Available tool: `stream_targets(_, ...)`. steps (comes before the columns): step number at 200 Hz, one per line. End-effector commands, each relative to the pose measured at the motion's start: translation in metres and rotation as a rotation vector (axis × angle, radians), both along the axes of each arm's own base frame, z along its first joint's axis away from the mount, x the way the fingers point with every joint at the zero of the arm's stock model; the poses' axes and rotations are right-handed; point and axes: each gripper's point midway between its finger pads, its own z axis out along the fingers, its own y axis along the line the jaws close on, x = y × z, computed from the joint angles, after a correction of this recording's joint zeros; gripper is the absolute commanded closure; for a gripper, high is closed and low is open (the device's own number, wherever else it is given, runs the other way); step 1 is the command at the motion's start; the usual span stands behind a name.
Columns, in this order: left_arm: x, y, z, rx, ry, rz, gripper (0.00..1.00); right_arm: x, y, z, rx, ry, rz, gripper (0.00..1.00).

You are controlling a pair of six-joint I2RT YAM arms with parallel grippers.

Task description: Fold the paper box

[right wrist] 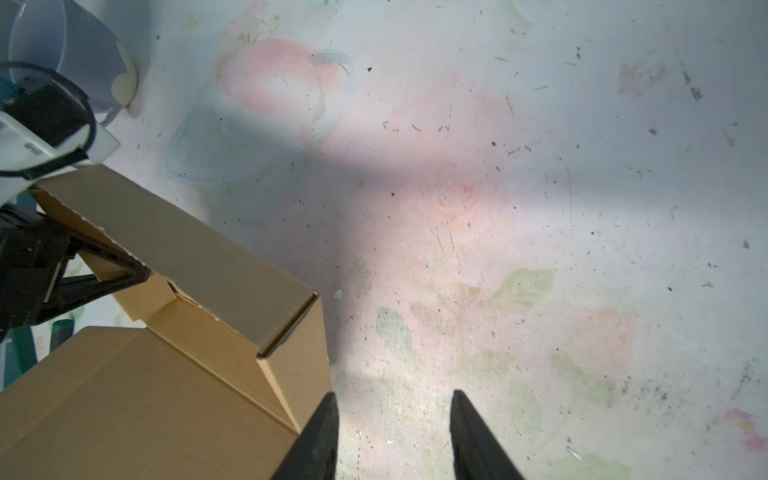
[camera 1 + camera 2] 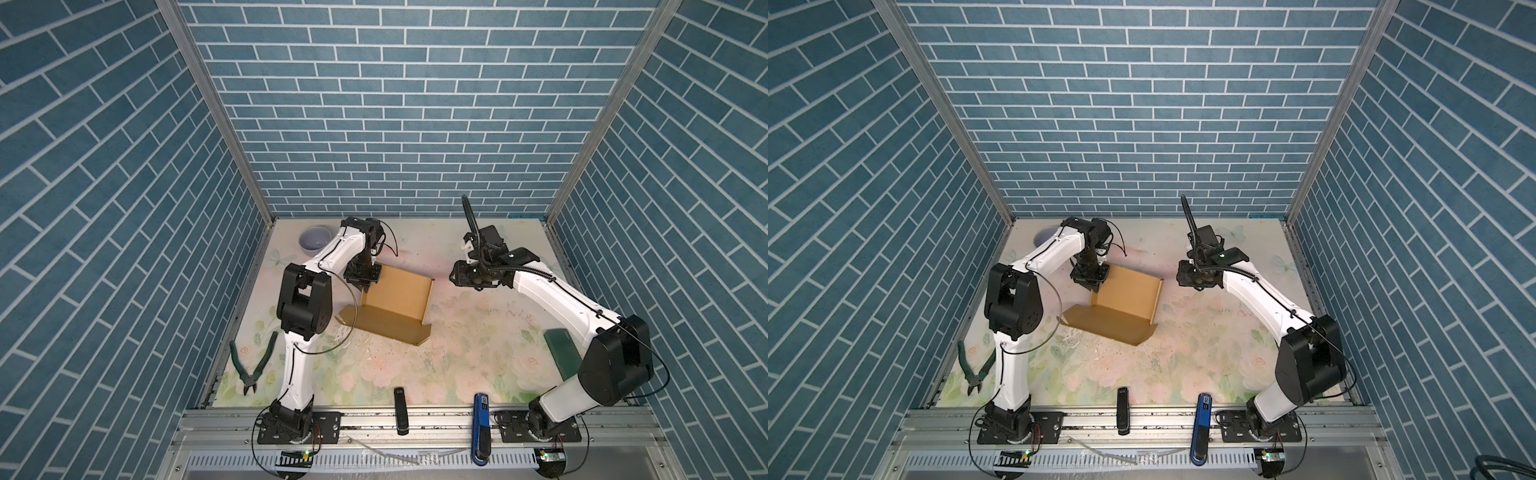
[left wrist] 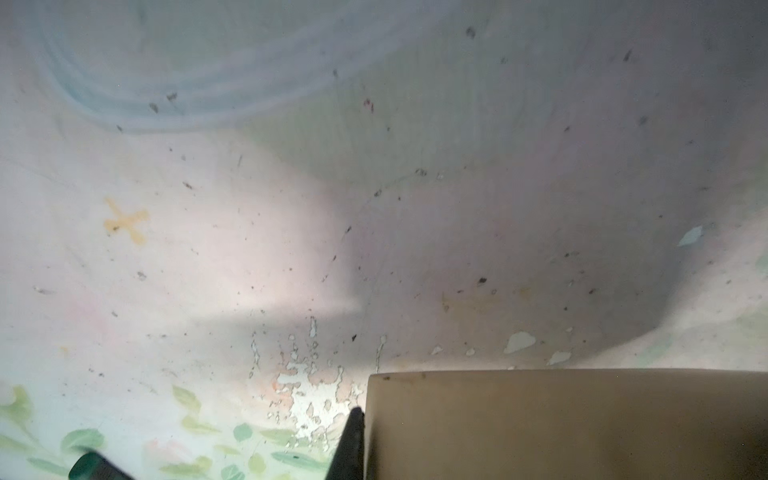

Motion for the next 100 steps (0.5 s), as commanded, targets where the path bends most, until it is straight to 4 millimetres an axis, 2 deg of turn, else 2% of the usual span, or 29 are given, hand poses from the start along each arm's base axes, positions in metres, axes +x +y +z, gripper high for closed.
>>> stream_targets(1,-0.025,0.017,-0.007,0.089,0.143,-0.041,0.86,-0.004,0.004,0.000,0.045,-0.008,0.040,0.56)
stream_targets(45,-0.032,0.014,-0.030,0.103,0.232,-0.051,0.84,-0.002,0.004,-0.011,0.072,0.006,0.048,0.56)
stream_targets(100,-0.023,0.011,-0.033,0.116,0.263,-0.084,0.78,-0.001,0.008,-0.017,0.099,0.014,0.067,0.56)
